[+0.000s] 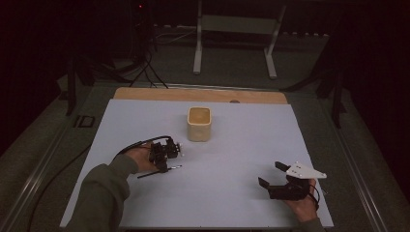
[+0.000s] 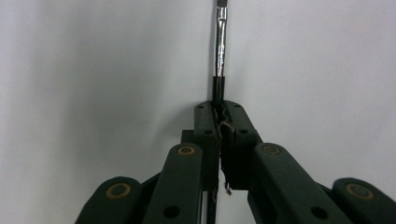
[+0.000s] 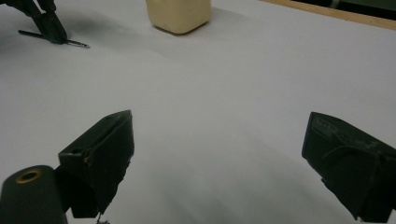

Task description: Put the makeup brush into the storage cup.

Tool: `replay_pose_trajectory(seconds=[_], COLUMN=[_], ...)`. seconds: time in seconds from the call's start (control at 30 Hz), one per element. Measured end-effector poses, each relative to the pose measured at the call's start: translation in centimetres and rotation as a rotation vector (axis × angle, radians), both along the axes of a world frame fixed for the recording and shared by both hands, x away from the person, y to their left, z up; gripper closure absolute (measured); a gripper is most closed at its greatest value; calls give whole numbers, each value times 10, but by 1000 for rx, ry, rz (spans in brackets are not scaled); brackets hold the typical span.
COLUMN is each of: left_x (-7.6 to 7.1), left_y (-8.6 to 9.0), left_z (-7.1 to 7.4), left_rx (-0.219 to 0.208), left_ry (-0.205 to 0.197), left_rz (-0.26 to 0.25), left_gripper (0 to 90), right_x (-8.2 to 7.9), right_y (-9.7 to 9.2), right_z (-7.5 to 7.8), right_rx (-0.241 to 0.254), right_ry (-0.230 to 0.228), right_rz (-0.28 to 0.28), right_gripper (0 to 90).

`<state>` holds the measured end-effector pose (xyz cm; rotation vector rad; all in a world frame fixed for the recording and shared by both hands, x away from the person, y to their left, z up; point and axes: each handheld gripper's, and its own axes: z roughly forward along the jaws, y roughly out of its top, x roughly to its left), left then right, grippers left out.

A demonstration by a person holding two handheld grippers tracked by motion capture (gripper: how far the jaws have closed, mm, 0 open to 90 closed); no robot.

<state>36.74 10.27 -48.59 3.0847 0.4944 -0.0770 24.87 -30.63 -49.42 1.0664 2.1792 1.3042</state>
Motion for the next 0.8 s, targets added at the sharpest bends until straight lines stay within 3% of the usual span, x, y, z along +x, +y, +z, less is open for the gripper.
replay_pose_trajectory(seconds=[0.4,0.8], left_x=[1,8], left_y=[2,16], left_z=[6,20], left_rx=[-28,-18], left_ry=[-22,-110], left_rz=[12,109], left_gripper=[868,868], right_x=[0,0], right_y=[0,-1], right_z=[0,0], right_rx=[0,0], right_ry=[0,-4], right_rz=[-2,-6], right_gripper=[91,90])
